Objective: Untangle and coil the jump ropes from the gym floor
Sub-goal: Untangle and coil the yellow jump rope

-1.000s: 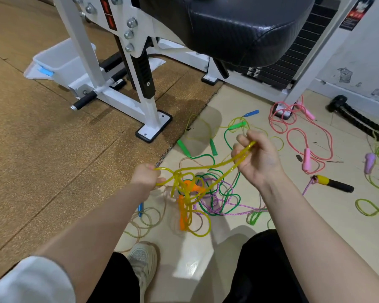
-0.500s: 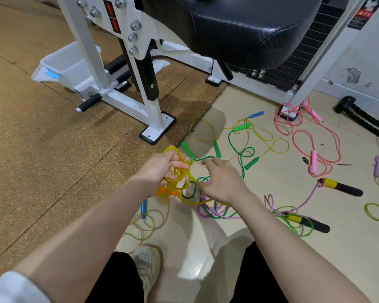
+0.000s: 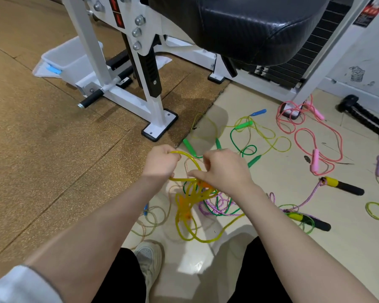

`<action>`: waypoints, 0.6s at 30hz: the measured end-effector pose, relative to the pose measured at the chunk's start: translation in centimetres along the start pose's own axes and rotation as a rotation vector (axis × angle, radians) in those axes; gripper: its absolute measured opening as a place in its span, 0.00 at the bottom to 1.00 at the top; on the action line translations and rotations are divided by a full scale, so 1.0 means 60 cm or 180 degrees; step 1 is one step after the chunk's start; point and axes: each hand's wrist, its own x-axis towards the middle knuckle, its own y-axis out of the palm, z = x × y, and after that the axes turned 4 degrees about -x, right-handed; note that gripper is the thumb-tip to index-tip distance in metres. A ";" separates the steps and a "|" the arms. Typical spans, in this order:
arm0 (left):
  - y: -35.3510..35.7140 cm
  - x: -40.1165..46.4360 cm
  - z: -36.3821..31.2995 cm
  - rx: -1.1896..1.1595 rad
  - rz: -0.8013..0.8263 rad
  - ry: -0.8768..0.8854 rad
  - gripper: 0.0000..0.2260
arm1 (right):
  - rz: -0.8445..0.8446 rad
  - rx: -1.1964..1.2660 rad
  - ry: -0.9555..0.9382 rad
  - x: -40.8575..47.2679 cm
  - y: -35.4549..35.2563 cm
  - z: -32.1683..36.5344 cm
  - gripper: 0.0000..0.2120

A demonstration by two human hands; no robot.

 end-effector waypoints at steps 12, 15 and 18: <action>-0.009 -0.008 0.013 0.0631 0.1301 0.0274 0.06 | 0.0979 0.0983 -0.0528 0.003 -0.010 -0.057 0.14; -0.005 -0.007 0.020 0.0849 0.1314 0.0339 0.05 | 0.0915 0.0971 -0.0500 0.007 0.001 -0.049 0.12; -0.001 -0.006 0.027 0.0796 0.1153 0.0405 0.05 | 0.0611 0.0950 -0.0475 0.011 0.008 -0.039 0.13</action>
